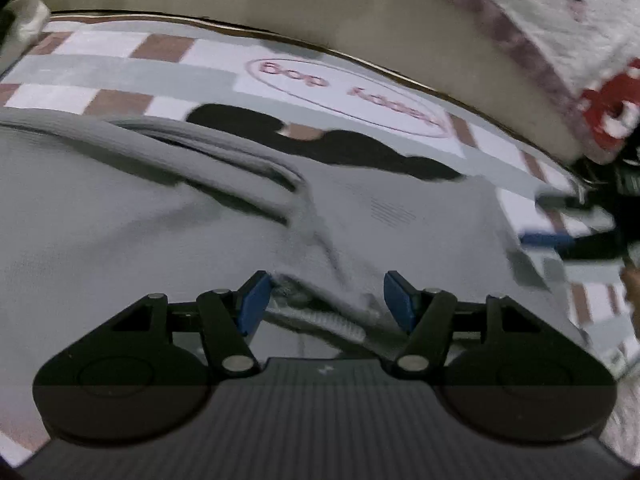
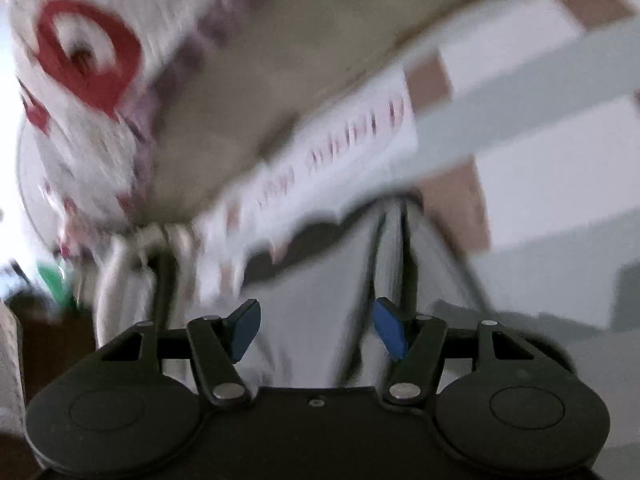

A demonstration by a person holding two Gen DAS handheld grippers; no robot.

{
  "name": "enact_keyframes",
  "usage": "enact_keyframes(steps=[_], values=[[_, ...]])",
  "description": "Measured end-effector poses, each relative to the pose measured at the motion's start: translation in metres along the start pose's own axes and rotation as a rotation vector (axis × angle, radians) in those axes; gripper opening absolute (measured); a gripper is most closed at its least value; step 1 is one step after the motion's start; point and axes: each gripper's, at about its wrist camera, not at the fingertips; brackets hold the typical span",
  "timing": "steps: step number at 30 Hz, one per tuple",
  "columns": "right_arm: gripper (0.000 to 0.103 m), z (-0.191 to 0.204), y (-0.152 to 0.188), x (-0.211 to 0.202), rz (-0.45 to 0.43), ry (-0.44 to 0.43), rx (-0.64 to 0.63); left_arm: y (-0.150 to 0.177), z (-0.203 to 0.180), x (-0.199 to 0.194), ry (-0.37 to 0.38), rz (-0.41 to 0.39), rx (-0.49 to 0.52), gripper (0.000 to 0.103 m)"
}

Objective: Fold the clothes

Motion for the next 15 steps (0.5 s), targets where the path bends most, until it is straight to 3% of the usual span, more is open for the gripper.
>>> enact_keyframes(steps=[2,6,8,11,15], values=[[0.068,0.002,-0.004,0.014,0.031,0.093,-0.030,-0.008,0.003,0.004,-0.034,-0.020,-0.023,0.062],[0.068,0.000,-0.010,0.033,0.071,0.204,-0.064,-0.014,0.024,0.004,0.061,-0.064,-0.124,0.069],[0.068,-0.004,-0.014,0.037,0.098,0.158,-0.048,-0.017,0.034,0.005,0.107,-0.082,-0.173,0.069],[0.068,-0.007,-0.021,0.043,0.091,0.103,-0.031,-0.023,0.030,0.026,0.149,-0.018,-0.145,0.067],[0.068,-0.016,-0.031,0.053,0.045,0.003,0.037,-0.033,0.023,0.043,0.211,-0.041,-0.154,0.065]])
Point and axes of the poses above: each gripper's, at about its wrist camera, not at the fingertips, and x roughly the way its jaws point, z to its left, y to its underside, and after that the axes turned 7 degrees about z, right-handed
